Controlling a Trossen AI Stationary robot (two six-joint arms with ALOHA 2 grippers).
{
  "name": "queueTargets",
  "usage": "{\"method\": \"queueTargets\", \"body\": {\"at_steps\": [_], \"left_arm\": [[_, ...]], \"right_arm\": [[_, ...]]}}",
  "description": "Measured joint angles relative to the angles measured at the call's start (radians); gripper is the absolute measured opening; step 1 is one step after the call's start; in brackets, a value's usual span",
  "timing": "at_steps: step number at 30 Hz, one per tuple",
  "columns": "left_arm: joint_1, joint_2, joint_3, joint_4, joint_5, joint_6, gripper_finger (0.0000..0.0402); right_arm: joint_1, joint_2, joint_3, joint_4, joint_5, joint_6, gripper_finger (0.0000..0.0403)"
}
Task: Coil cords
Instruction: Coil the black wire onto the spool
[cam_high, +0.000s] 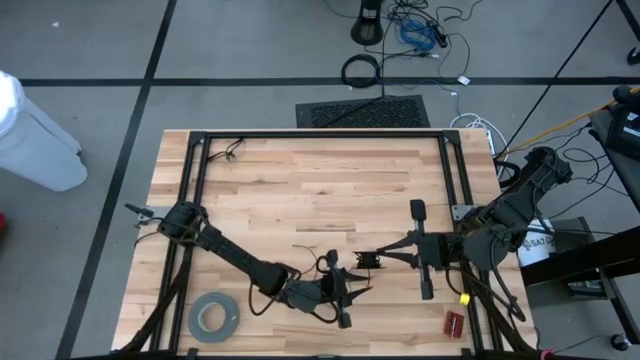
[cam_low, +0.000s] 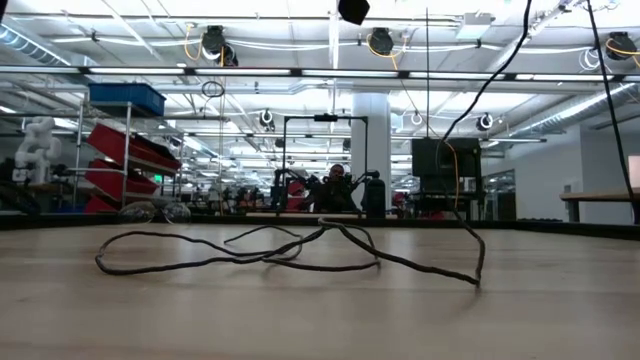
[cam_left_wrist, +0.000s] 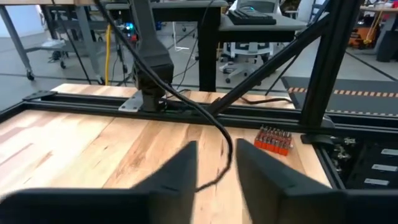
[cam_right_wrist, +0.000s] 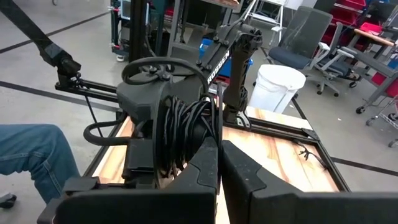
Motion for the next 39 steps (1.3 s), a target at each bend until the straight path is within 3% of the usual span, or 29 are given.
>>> {"method": "queueTargets", "body": {"at_steps": [4,6,10,13,20,26,29,34,39], "left_arm": [[0.0,0.0,0.0,0.0,-0.008,-0.004,0.0026],[0.001,0.0,0.0,-0.001,-0.008,-0.007,0.0011],[-0.002,-0.002,0.0,-0.032,-0.069,0.001,0.001],[-0.014,-0.031,0.0,-0.152,-0.129,-0.005,0.0005],[-0.072,-0.163,0.001,-0.513,-0.142,-0.155,0.0004],[-0.163,-0.272,0.001,-0.717,-0.143,-0.194,0.0003],[-0.216,-0.322,0.001,-0.767,-0.169,-0.192,0.0003],[-0.29,-0.406,0.001,-0.785,-0.326,-0.17,0.0003],[-0.295,-0.464,0.001,-0.69,-0.377,-0.073,0.0003]], "right_arm": [[0.0,0.0,0.0,0.0,0.0,0.001,0.0],[0.0,0.0,0.0,-0.004,0.0,0.003,0.0],[0.0,0.0,0.0,-0.005,0.0,0.009,0.0],[0.001,0.0,0.0,-0.019,-0.001,0.026,0.0],[0.001,0.0,0.0,-0.072,-0.001,0.057,0.0],[0.001,0.014,0.0,-0.09,-0.001,0.057,0.0],[0.001,0.02,0.0,-0.093,-0.002,0.061,0.0],[0.0,0.029,0.0,-0.095,-0.007,0.074,0.0],[-0.026,0.057,0.0,-0.094,-0.009,0.074,0.0]]}}
